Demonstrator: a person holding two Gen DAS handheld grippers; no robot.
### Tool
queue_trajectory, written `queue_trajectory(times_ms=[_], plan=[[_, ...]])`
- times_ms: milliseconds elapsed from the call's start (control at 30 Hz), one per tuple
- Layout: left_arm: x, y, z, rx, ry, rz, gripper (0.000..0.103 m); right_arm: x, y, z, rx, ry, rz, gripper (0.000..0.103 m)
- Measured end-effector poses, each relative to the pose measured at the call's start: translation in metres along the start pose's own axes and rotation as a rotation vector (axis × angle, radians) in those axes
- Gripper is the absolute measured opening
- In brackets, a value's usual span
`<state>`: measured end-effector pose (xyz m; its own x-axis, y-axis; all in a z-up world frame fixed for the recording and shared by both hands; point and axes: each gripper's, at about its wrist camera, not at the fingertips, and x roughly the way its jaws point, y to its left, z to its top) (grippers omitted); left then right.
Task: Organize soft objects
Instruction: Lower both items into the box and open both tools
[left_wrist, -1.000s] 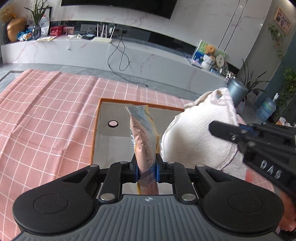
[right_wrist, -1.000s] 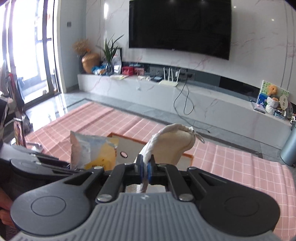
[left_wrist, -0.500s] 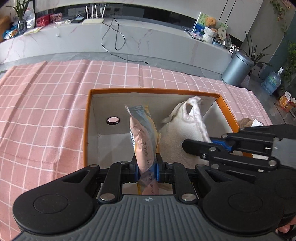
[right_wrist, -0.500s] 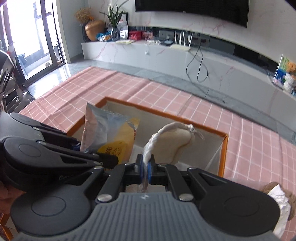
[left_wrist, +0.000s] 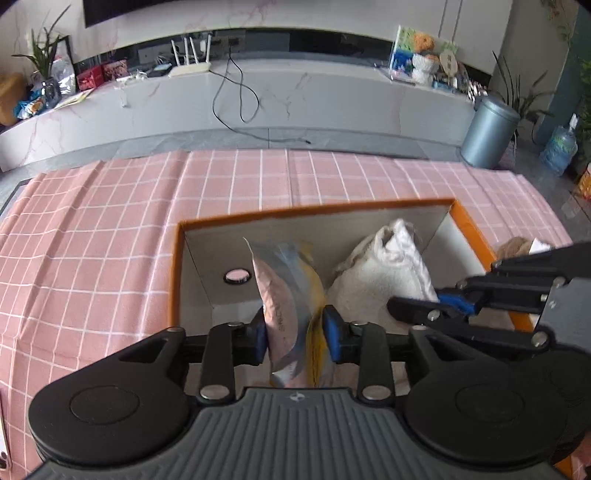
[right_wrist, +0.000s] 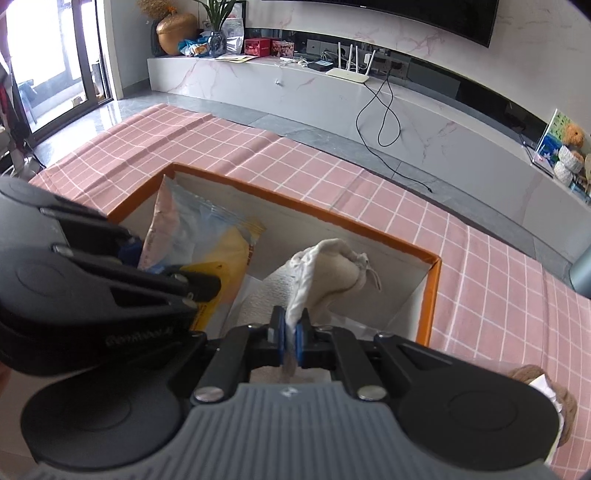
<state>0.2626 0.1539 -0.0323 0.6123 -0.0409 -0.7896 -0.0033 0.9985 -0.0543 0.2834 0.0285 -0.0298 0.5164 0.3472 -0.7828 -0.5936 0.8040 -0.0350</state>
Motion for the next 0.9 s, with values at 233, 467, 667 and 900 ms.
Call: queue_trajectory(times_ms=[233,467,667,900], plan=[[-0.023,0.009,0.004,-0.045,-0.095,0.008,0.068,0.002,0.010,-0.006,-0.102,-0.005,-0.072,0.006],[-0.024,0.009,-0.001,-0.042,-0.081,0.036,0.065,0.018,0.026,-0.006,-0.275,0.048,-0.183,0.007],[-0.020,0.014,-0.007,-0.044,-0.075,0.030,0.065,0.017,0.025,-0.006,-0.292,0.049,-0.211,0.017],[-0.020,0.013,-0.010,-0.042,-0.077,0.030,0.065,0.007,0.024,-0.008,-0.316,-0.010,-0.264,0.034]])
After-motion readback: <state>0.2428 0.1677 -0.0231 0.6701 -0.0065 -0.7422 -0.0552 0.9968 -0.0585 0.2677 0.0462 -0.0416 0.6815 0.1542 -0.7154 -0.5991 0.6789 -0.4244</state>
